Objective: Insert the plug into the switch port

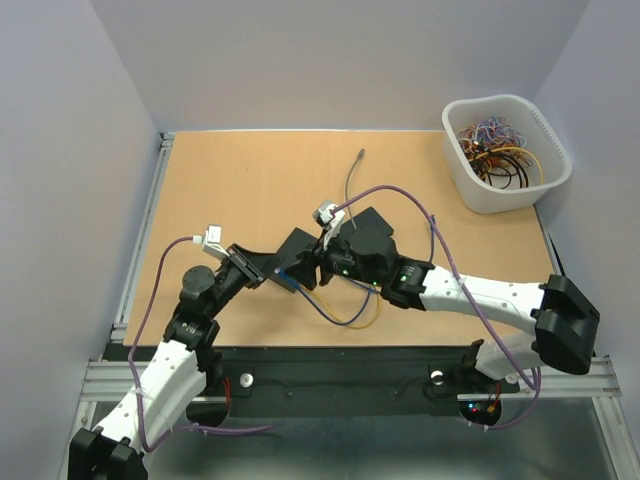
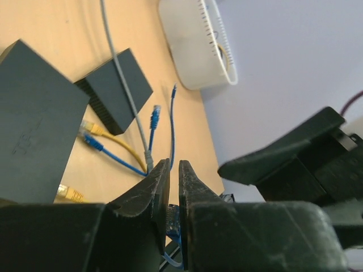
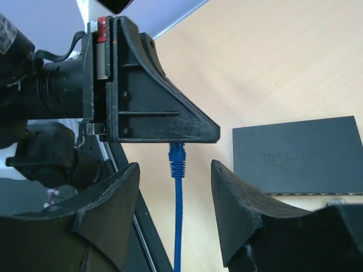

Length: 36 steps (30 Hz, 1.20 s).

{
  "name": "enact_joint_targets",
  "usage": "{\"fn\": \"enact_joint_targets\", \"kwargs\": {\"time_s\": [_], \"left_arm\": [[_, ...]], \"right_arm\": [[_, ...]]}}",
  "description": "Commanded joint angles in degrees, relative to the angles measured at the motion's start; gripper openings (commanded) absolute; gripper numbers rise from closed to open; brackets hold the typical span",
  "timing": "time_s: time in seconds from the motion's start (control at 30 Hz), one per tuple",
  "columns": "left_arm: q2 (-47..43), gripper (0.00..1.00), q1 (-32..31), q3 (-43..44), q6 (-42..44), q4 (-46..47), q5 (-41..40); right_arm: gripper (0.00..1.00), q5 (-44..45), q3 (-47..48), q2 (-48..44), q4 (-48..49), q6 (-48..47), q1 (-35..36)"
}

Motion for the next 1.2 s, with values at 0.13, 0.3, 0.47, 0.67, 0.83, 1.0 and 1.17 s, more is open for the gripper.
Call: {"fn": "enact_joint_targets", "kwargs": {"time_s": [0.13,0.3,0.47,0.67,0.83,1.0,1.17], "left_arm": [[0.9,0.00,-0.3,5.1,0.2,-5.7,-2.2],[1.6,0.00,-0.3,5.4,0.2,-5.6,-2.4],[1.5,0.00,-0.3,5.1,0.4,-5.4,-2.5],[1.2,0.00,-0.3,5.1,0.8,-5.5,-2.5],[1.1,0.00,-0.3,4.8,1.1,-5.8,-2.6],[0.5,0.00,-0.3,4.6,0.9,-5.9,-2.2],[-0.1,0.00,-0.3,5.1,1.1,-6.7,-2.2]], "right_arm": [[0.56,7.5,6.5,5.6,-4.1,-5.1,3.9],[0.56,10.7,9.1,9.1,-6.4,-6.7,6.5],[0.52,11.5,10.1,10.6,-6.4,-6.1,6.9],[0.42,12.7,11.5,12.0,-6.4,-5.9,7.3],[0.31,14.0,12.3,13.0,-6.4,-5.8,7.8],[0.11,14.3,12.7,14.8,-6.2,-5.4,8.2],[0.01,14.5,12.2,16.1,-5.9,-4.8,8.5]]}}
